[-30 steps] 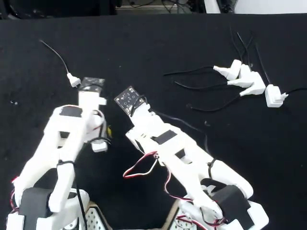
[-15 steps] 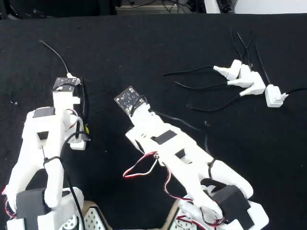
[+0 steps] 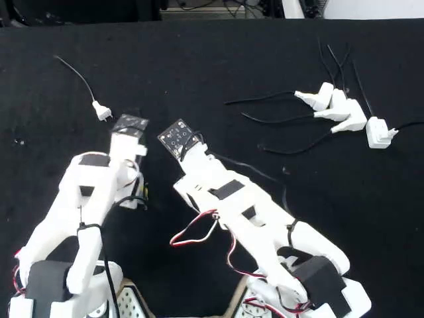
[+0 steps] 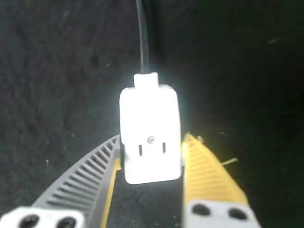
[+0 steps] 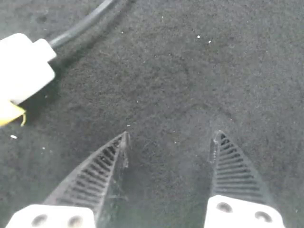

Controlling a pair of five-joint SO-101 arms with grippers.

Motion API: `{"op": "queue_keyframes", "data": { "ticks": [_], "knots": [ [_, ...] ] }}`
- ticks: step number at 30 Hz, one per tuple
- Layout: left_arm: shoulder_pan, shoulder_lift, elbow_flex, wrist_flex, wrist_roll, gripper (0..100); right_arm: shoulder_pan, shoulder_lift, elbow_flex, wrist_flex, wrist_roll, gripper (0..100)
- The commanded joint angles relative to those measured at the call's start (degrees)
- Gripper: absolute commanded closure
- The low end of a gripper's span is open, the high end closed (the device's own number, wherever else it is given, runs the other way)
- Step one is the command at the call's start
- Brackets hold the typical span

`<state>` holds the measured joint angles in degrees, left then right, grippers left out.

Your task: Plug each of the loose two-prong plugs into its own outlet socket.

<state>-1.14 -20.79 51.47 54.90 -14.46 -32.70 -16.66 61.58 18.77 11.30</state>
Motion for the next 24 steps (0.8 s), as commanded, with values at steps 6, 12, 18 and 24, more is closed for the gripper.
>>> {"op": "queue_keyframes", "data": {
  "ticks": [6, 12, 18, 24],
  "knots": [
    [1.54, -1.41, -13.14, 14.59, -3.78, 97, -0.35, -2.68, -0.04, -1.05, 0.35, 73.3],
    [-0.31, -0.97, -16.66, 24.79, -19.34, 96, -0.35, -2.68, -0.04, -1.14, 0.35, 73.3],
    [-5.49, -0.97, -16.57, 24.62, -19.87, 73, -0.35, -2.68, -0.04, -1.05, 0.35, 73.3],
    [-11.65, -0.97, -16.48, 21.89, -25.49, 78, -0.35, -2.68, -0.04, -1.05, 0.35, 73.3]
  ]
}}
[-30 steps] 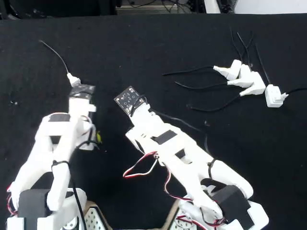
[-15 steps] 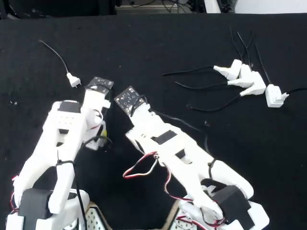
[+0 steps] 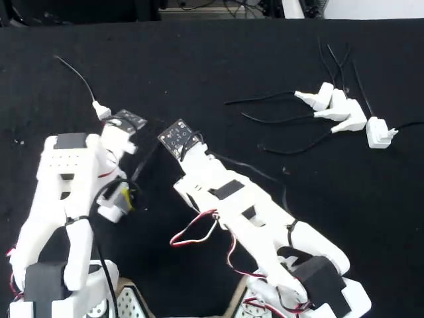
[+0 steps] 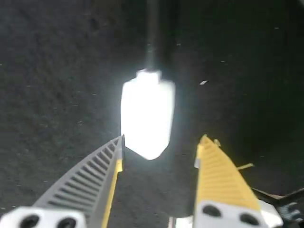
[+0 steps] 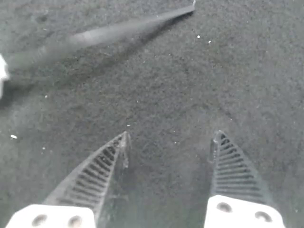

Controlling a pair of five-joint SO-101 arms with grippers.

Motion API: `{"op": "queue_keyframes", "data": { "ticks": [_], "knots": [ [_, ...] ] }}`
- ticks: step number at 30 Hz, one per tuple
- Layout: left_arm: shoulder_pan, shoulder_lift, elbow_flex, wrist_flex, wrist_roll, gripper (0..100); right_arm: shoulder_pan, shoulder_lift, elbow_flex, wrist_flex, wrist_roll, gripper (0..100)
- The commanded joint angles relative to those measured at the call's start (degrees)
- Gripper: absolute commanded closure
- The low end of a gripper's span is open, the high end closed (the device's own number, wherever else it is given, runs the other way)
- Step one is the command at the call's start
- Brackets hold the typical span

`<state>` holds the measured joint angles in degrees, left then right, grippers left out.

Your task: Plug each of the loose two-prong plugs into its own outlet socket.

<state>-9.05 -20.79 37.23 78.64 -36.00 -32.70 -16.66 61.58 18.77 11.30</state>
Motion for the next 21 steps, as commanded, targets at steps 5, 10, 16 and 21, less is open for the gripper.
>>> {"op": "queue_keyframes", "data": {
  "ticks": [5, 10, 16, 21],
  "knots": [
    [-8.22, -0.97, 0.31, -8.18, -4.66, 78, -0.35, -2.68, -0.04, -1.05, 0.35, 73.3],
    [-13.67, -0.97, 5.67, -19.87, -4.75, 78, -0.35, -2.68, -0.04, -0.97, 0.35, 73.3],
    [-17.71, -1.58, 5.85, -24.53, -4.4, 78, -0.35, -2.68, -0.04, -1.05, 0.35, 73.3],
    [-24.04, -0.97, 3.56, -24.79, -4.22, 78, -0.35, -2.68, -0.04, -1.05, 0.35, 73.3]
  ]
}}
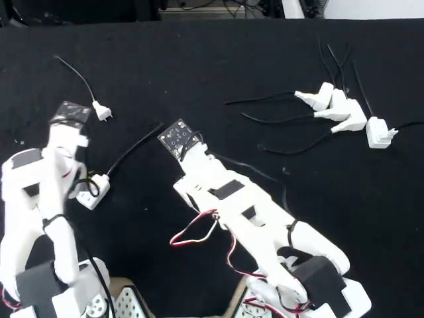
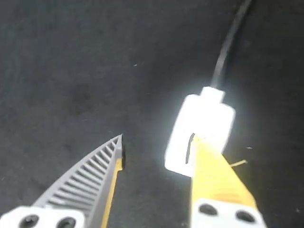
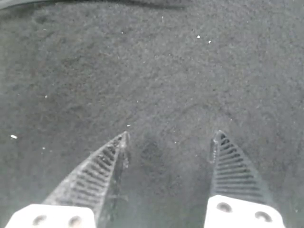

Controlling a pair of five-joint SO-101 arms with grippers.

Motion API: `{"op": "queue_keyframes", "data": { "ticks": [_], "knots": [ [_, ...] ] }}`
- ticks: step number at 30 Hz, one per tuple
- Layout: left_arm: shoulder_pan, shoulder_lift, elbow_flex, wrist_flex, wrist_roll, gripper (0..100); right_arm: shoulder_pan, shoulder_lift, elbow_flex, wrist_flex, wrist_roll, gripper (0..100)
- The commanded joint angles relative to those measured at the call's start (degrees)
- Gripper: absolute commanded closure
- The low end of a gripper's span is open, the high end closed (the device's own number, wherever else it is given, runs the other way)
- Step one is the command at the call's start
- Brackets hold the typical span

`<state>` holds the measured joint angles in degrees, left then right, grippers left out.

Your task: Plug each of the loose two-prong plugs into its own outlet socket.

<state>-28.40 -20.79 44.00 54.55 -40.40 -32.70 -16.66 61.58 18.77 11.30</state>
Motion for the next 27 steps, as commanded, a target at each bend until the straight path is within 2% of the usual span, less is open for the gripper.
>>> {"op": "queue_keyframes", "data": {
  "ticks": [1, 7, 11, 17, 20, 25, 27],
  "knots": [
    [-6.02, -0.88, -3.3, -1.14, 1.05, 78, -0.35, -2.68, -0.04, -1.05, 0.35, 73.3],
    [-10.86, -0.88, 4.79, -16.35, 5.27, 78, -0.35, -2.68, -0.04, -0.97, 0.35, 73.3],
    [-7.69, -1.05, 12.53, -21.01, 5.19, 78, -0.35, -2.68, -0.04, -0.88, 0.35, 73.3],
    [-1.71, -1.58, 18.07, -20.75, 5.36, 78, -0.35, -2.68, -0.04, -0.88, 0.35, 73.3],
    [1.1, -1.58, 17.71, -16.97, 7.21, 78, 0.09, -3.03, -0.13, -0.88, 0.35, 73.3],
    [8.4, -1.58, 12.79, -6.51, 11.6, 78, 8.09, -3.3, -2.15, -0.35, -1.23, 73.3],
    [12.09, -1.58, 10.68, -3.16, 13.1, 78, 12.92, -3.3, -4.26, 1.41, -6.24, 73.3]
  ]
}}
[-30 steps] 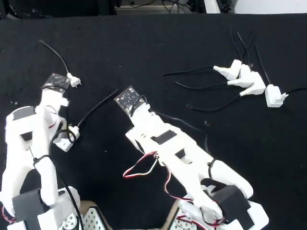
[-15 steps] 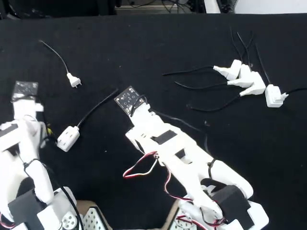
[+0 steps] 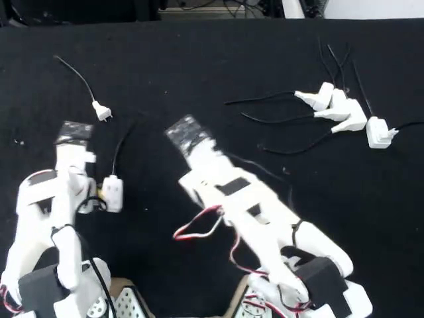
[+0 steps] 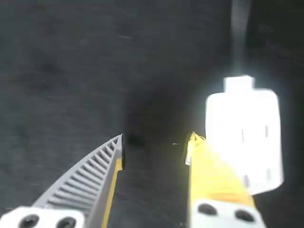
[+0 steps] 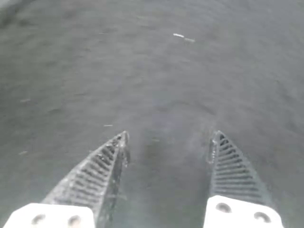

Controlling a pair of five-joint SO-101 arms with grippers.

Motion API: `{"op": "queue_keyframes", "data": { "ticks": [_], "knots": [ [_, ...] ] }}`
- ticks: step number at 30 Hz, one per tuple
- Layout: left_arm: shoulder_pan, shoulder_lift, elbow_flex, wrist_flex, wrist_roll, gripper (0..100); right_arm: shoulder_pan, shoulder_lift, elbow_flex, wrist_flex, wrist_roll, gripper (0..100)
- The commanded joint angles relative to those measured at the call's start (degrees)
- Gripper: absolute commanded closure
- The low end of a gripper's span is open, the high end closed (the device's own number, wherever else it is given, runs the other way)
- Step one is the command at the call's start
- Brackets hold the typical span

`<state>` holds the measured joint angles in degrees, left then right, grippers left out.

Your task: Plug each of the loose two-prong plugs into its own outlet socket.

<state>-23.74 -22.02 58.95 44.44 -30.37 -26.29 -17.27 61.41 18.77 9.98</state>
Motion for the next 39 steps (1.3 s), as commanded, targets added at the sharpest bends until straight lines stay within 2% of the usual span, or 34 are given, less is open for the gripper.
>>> {"op": "queue_keyframes", "data": {
  "ticks": [1, 4, 7, 13, 16, 19, 22, 25, 27, 32, 39],
  "knots": [
    [9.45, -0.35, -5.23, 8.35, 3.69, 78, 8.88, -2.68, -5.14, 2.73, -8.26, 73.3],
    [16.04, -0.35, -7.34, 11.08, 6.15, 78, 15.91, -2.68, -7.96, 6.51, -15.91, 73.3],
    [22.99, -0.35, -7.78, 11.6, 7.91, 78, 20.48, -2.68, -8.92, 7.3, -18.73, 73.3],
    [36.62, 0.26, -7.25, 11.25, 8.18, 78, 21.1, -2.33, -9.1, 7.3, -18.64, 73.3],
    [40.48, -0.35, -7.87, 11.69, 8.18, 78, 21.1, -2.24, -9.1, 7.21, -18.64, 73.3],
    [40.66, -0.44, -9.54, 13.89, 8.18, 78, 21.1, -2.24, -9.1, 7.21, -18.64, 73.3],
    [39.34, -0.44, -13.93, 21.01, 8.18, 78, 21.01, -2.24, -9.1, 7.21, -18.64, 73.3],
    [35.91, -0.44, -20.62, 29.36, 8.18, 78, 21.01, -2.24, -9.1, 7.21, -18.64, 73.3],
    [32.92, -0.18, -22.99, 31.47, 8.0, 78, 21.01, -2.24, -9.1, 7.21, -18.64, 73.3],
    [26.51, 0.35, -22.2, 27.96, 7.91, 78, 20.92, -2.24, -9.1, 7.21, -18.64, 73.3],
    [29.49, 0.35, -11.56, 13.98, 8.18, 78, 18.29, -2.24, -8.84, 7.21, -18.64, 73.3]
  ]
}}
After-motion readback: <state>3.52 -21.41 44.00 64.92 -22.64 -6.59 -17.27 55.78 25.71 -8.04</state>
